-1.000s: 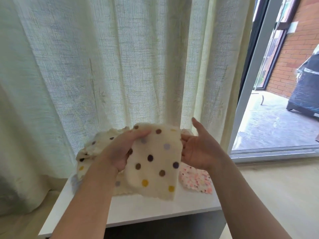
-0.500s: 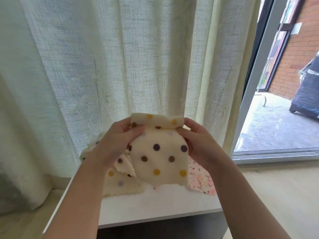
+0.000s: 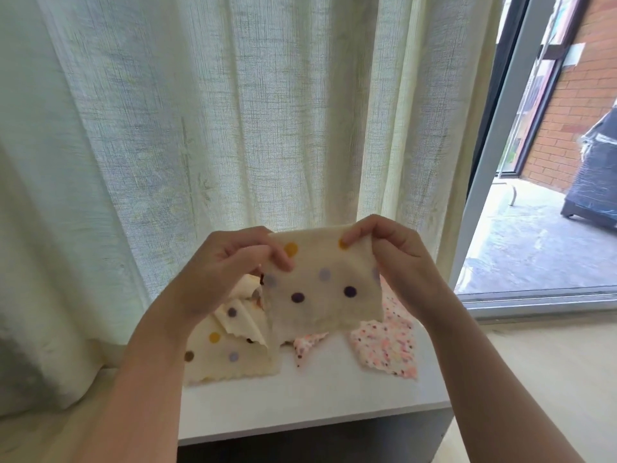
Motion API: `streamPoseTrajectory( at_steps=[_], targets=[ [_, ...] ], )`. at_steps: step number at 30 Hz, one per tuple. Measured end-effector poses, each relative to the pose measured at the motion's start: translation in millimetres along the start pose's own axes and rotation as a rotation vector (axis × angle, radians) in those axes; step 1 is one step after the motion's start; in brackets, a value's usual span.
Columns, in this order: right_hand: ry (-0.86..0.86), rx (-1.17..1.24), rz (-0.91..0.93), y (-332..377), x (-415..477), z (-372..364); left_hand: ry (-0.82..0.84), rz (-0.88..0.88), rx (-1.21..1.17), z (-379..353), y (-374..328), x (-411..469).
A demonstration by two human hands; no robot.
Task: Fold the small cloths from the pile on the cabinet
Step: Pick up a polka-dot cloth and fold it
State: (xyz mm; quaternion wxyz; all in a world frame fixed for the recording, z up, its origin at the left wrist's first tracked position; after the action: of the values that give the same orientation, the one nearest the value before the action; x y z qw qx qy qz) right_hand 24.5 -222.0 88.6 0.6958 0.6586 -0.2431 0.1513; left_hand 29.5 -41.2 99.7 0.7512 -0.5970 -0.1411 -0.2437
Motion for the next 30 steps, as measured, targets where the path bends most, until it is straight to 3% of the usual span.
streamPoseTrajectory(
  at_steps=[3, 8, 10, 12, 14, 18, 23, 30],
  targets=[
    [0.004, -0.027, 0.024, 8.6, -0.9, -1.6, -0.101, 0.054, 0.122, 6.5, 6.6, 3.5],
    [0.047, -0.161, 0.124, 17.9, -4.7, -13.4, 0.016, 0.159, 0.312, -4.0, 23.2, 1.0],
    [0.063, -0.221, 0.043, 6.6, -3.7, -13.3, -0.027, 0.110, 0.364, -3.4, 21.0, 3.5],
    [0.121, -0.323, -0.093, -13.2, -5.7, -15.0, -0.092, 0.090, 0.308, 1.3, 19.4, 5.7],
    [0.125, -0.471, -0.092, -20.3, -6.3, -12.3, -0.088, 0.122, 0.304, 6.9, 25.8, 6.4],
    [0.097, -0.465, -0.018, -9.8, -6.5, -17.0, 0.143, 0.205, 0.252, -14.2, 32.6, -4.5],
    [0.114, -0.400, 0.104, 16.2, -9.5, -25.8, 0.006, 0.058, 0.169, -10.0, 9.4, 4.6],
    [0.084, -0.484, 0.212, 31.4, -7.4, -13.0, -0.039, 0.018, 0.133, -0.9, 7.3, 5.3]
  ],
)
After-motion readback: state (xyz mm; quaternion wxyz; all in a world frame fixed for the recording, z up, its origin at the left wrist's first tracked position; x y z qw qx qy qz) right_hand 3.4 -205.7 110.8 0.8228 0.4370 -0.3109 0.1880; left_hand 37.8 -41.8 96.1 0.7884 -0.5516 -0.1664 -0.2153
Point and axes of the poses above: each hand's wrist, its own x-axis towards the middle knuckle, its own z-axis out of the back of the hand, y = z × x, the point moved 10 cm from there along x, towards the middle knuckle, and after that the axes turned 13 degrees about -y, right-handed, at the moved point
